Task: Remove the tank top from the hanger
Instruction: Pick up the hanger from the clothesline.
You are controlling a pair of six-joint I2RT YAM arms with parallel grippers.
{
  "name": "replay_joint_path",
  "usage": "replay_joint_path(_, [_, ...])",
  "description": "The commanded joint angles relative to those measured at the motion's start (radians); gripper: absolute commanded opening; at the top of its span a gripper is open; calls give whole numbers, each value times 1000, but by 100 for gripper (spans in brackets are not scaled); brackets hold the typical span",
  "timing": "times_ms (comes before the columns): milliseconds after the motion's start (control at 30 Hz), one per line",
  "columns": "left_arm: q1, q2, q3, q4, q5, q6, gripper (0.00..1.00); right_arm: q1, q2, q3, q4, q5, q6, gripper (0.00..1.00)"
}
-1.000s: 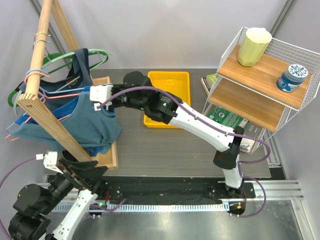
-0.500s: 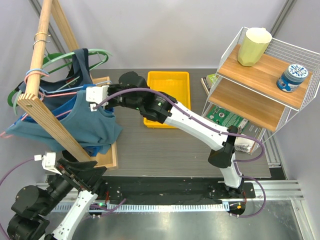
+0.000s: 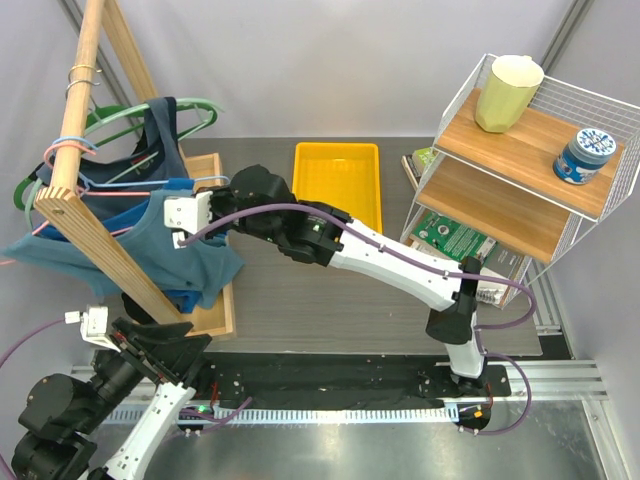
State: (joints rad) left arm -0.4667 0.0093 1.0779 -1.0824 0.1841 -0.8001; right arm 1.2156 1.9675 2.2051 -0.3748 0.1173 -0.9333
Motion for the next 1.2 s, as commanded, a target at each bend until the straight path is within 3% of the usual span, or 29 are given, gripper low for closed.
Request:
replay_joint_path(0, [-3,-25,8,19,15,7,95,16,-88,42,65,-10,2,1])
replay_joint_path(400, [-3,-28,7,39,35,-17,95,22,-36,180,65,-85,151,1])
replay_joint_path(567, [-3,-26,10,45,43,-21,95,30,-6,231,45,-100,166,1])
replay_joint_path(900, [-3,-23,2,55,51,-22,95,41,-4,182,48,-103,176,1])
replay_joint_path(1167, [-3,-26,-12,70,58,-34,95,47,45,260,40,-142,191,1])
